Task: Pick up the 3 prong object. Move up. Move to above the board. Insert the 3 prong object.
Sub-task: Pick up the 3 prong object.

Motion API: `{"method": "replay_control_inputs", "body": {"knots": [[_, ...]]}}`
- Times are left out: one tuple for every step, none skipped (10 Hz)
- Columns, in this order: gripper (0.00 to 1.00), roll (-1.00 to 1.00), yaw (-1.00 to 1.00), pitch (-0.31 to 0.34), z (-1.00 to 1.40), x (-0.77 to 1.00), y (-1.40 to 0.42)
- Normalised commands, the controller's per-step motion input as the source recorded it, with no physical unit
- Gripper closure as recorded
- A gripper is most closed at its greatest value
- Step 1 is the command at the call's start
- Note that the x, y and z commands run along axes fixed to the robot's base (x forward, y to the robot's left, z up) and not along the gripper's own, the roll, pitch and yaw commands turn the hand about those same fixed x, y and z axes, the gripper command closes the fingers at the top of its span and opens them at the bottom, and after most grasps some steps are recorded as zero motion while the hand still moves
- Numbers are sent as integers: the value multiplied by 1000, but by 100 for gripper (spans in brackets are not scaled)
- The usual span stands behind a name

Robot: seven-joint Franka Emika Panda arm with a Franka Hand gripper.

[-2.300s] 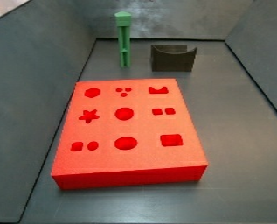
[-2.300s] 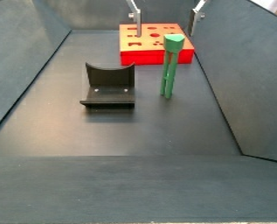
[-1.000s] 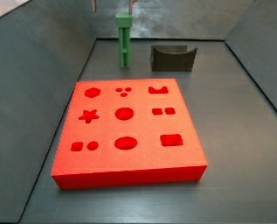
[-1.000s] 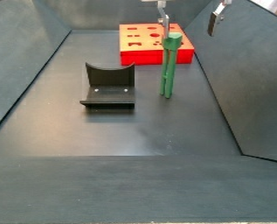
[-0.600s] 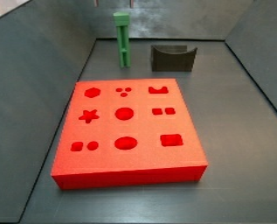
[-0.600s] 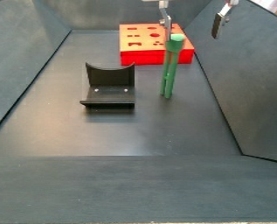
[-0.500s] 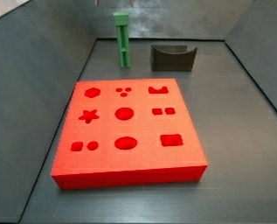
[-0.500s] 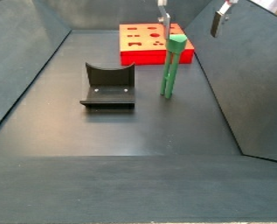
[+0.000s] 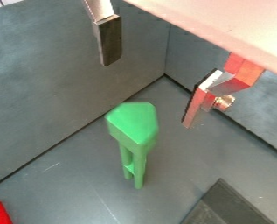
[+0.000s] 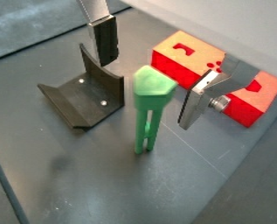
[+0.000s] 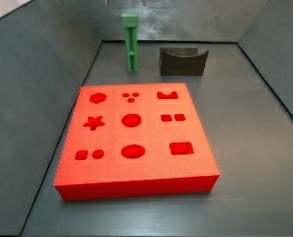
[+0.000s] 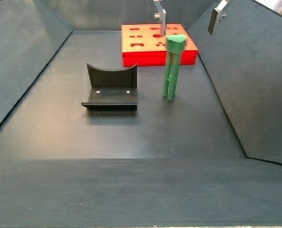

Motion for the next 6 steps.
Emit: {"method": "replay_control_inputs", "body": {"knots": [[0, -23, 63, -91, -423, -377, -11], [0, -74, 63, -90, -403, -243, -17], [0, -77, 29, -83, -357, -97, -100], [0, -71, 23, -64, -291, 0, -160], [0, -79, 0, -61, -206, 29, -180], [0, -119, -37, -96, -86, 151, -154]]}}
